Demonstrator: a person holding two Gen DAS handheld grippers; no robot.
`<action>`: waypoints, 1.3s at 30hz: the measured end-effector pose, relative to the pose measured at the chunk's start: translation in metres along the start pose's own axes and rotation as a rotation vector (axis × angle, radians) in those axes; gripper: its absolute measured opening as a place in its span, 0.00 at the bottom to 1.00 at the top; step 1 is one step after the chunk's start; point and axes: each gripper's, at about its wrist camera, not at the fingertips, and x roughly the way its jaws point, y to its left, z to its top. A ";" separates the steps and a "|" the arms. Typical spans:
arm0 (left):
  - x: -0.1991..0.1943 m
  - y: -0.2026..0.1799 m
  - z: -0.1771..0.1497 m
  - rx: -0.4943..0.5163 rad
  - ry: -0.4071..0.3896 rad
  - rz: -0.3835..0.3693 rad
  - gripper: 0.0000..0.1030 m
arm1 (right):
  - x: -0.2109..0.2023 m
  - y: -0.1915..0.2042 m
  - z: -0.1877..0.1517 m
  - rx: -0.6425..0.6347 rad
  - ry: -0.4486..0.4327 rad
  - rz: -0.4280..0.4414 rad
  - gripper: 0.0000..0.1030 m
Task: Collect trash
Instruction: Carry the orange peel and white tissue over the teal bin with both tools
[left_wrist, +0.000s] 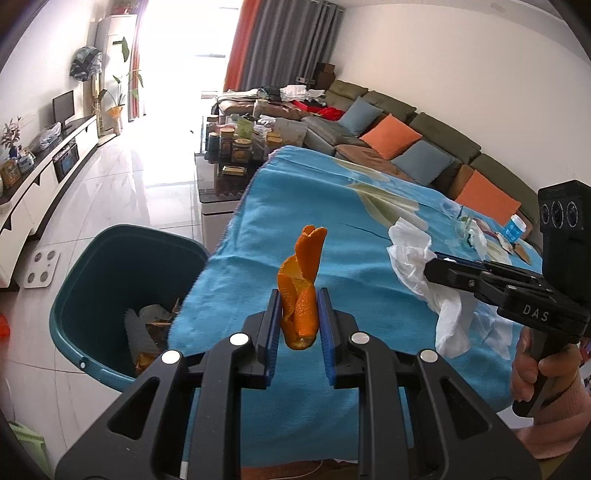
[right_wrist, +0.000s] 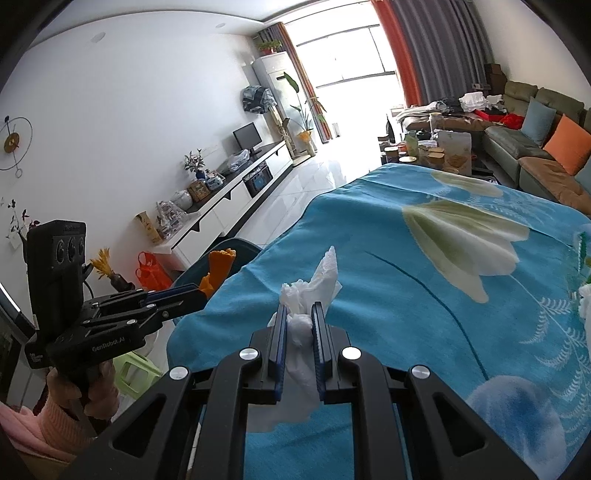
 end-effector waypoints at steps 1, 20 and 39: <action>0.000 0.002 0.000 -0.002 -0.001 0.003 0.19 | 0.001 0.002 0.000 -0.002 0.001 0.001 0.11; -0.009 0.030 0.001 -0.033 -0.022 0.065 0.19 | 0.025 0.023 0.015 -0.055 0.025 0.048 0.11; -0.017 0.057 0.002 -0.067 -0.033 0.111 0.19 | 0.043 0.041 0.023 -0.097 0.045 0.090 0.11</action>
